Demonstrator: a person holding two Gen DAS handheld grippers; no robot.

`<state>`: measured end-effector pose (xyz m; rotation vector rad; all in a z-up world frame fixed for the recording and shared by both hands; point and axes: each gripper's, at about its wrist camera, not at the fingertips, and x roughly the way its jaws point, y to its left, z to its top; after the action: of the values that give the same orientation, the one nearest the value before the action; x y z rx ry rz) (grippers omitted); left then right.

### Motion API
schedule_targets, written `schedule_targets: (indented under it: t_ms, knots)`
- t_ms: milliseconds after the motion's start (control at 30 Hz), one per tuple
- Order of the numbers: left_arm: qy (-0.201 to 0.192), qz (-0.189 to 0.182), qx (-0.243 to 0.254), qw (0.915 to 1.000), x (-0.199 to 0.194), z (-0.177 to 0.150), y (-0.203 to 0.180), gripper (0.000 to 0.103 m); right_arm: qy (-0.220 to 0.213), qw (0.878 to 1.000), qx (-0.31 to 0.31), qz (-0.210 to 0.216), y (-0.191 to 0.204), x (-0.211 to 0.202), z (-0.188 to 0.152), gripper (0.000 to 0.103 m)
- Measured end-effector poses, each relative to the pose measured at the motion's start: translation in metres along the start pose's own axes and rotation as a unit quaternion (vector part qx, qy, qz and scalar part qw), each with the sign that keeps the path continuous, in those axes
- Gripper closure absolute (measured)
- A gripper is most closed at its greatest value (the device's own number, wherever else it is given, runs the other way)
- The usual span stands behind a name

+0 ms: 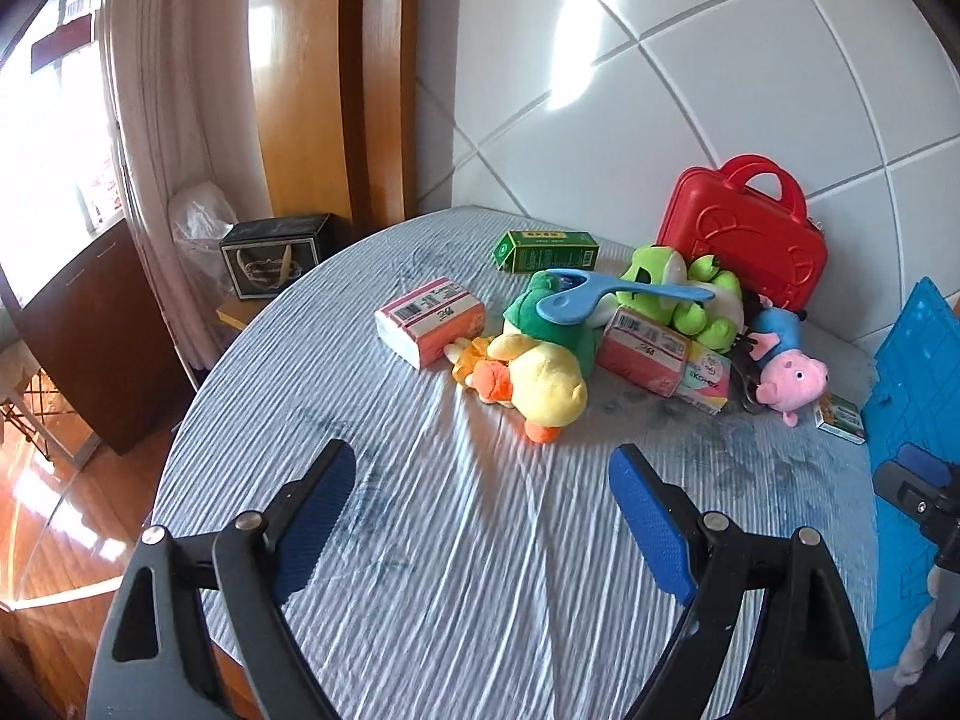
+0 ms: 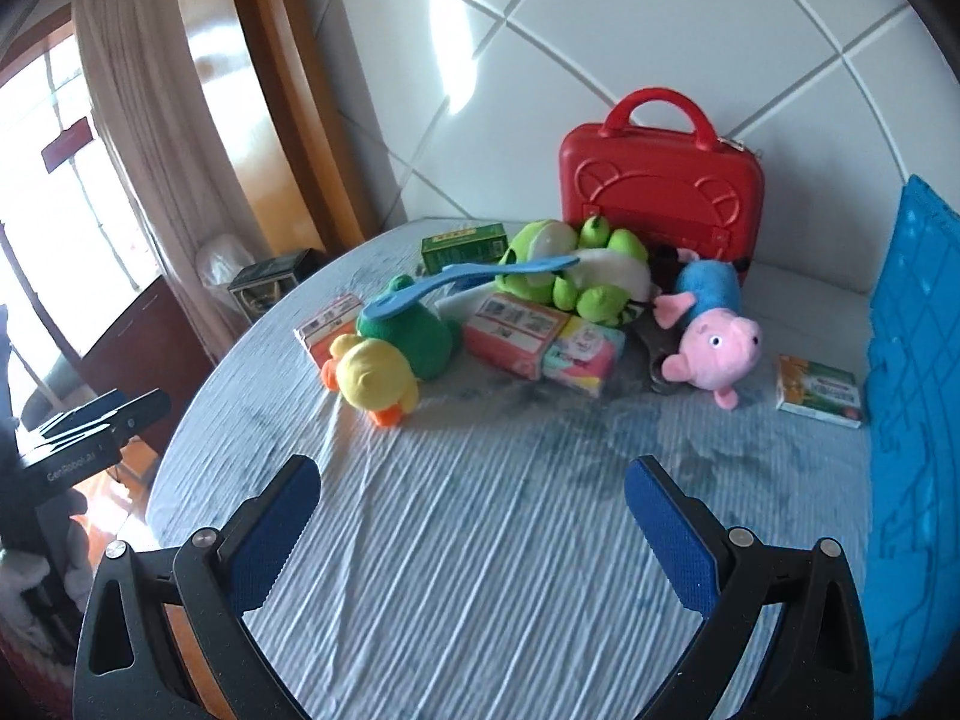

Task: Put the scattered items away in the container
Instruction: 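Withdraw both tools from the crate toward the yellow duck plush, then grasp the yellow duck plush with both tools from either side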

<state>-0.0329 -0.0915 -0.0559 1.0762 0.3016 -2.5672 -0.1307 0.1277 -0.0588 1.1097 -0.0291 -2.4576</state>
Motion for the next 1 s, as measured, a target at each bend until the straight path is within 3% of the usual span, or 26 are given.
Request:
schedule_targets:
  t_ms: [100,267,533,633,767,867,933,1000]
  knots:
    - [0.020,0.005,-0.010,0.9997,0.016,0.005,0.009,0.016,0.020,1.000,0.000,-0.001,0.001,0.025,0.001,0.000]
    - [0.029,-0.021,0.013,0.9993,0.053,0.030,0.011,0.016,0.036,0.998,0.043,-0.012,-0.007,0.054,0.006,0.000]
    - [0.082,-0.067,0.060,0.9926,0.168,0.067,-0.023,0.016,0.045,0.995,0.068,-0.060,0.006,0.095,0.026,0.000]
    - [0.090,-0.044,0.056,0.9934,0.211,0.073,-0.027,0.016,0.057,0.992,0.088,-0.067,0.006,0.115,0.028,0.000]
    - [0.091,0.003,-0.018,0.9957,0.250,0.076,-0.009,0.016,0.068,0.991,0.098,-0.068,0.000,0.125,0.021,0.000]
    - [0.114,0.006,-0.019,0.9933,0.267,0.070,-0.014,0.016,0.081,0.989,0.103,-0.073,-0.016,0.129,0.015,0.000]
    - [0.127,-0.023,0.012,0.9916,0.270,0.065,-0.031,0.016,0.086,0.987,0.109,-0.075,-0.029,0.129,0.014,0.000]
    - [0.134,-0.096,0.040,0.9855,0.263,0.058,-0.056,0.016,0.083,0.987,0.114,-0.076,-0.040,0.128,0.017,0.000]
